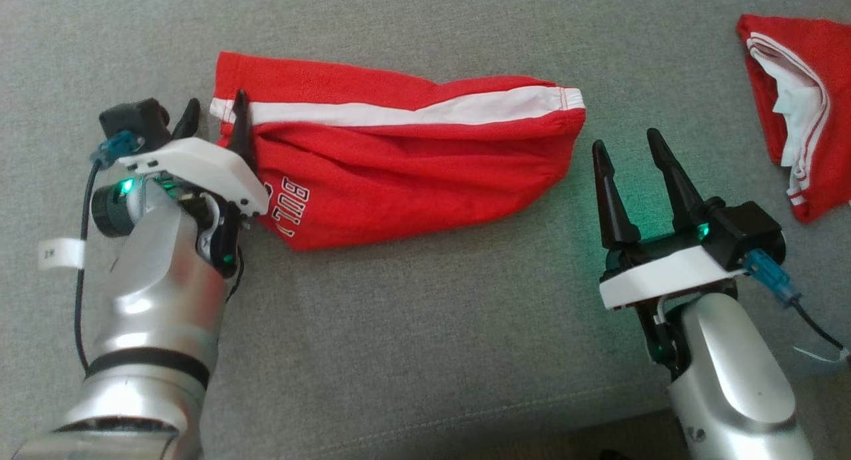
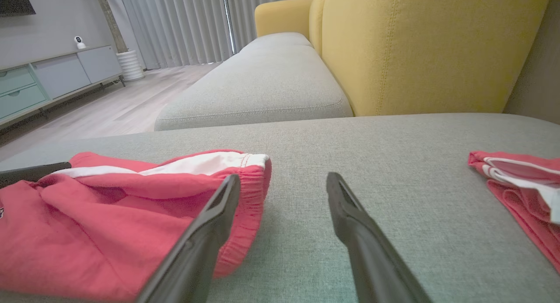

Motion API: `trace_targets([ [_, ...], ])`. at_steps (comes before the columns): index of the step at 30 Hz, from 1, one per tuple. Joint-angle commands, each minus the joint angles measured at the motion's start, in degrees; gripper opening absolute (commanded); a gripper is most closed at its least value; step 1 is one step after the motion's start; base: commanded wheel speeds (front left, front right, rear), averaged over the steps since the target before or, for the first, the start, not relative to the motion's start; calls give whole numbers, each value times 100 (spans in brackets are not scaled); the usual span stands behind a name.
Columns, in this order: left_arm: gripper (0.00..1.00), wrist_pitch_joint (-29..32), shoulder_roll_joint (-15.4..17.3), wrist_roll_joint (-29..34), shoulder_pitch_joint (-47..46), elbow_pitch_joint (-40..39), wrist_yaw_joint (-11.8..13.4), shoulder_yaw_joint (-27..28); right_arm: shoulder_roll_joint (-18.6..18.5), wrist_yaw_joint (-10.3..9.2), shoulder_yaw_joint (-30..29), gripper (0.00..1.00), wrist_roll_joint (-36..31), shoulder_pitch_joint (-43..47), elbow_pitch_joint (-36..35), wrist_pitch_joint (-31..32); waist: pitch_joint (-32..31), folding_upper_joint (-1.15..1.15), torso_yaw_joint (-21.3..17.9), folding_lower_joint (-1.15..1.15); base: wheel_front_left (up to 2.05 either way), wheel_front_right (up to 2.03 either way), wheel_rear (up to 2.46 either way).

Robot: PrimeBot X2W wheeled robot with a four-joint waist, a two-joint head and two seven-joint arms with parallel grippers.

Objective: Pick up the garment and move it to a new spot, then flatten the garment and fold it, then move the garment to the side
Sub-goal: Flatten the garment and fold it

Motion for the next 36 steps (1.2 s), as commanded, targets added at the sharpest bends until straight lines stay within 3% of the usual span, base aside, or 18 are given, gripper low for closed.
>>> trace_targets([
  [1,99,-39,141,-29,-256,-111,-33,84,8,21,132,100,29,-156,-141,-62,2,0,-8,0,0,0,0],
  [2,76,-40,143,-25,-280,-66,-40,63,8,21,138,100,34,-162,-134,-62,3,0,-16,0,0,0,0],
  [3,19,-41,147,-21,-303,-21,-47,43,8,21,141,100,38,-164,-128,-62,4,0,-23,0,0,0,0],
  [4,0,-42,150,-25,-323,17,-53,33,8,21,138,100,42,-164,-125,-62,5,0,-29,0,0,0,0],
  [12,0,-76,192,3,-380,7,-36,-40,8,21,-12,100,53,-120,-67,-62,-108,0,41,0,0,0,0],
  [16,0,-83,173,12,-207,-579,71,36,8,21,-123,100,67,-74,6,-62,-338,0,170,0,0,0,0],
  [26,0,-85,73,-48,1087,-1862,248,129,8,21,-122,100,137,250,235,-62,-1164,0,445,0,0,0,0],
  [36,0,-86,47,-292,2462,-2659,538,56,8,21,78,100,247,383,319,-62,-1280,0,502,0,0,0,0],
])
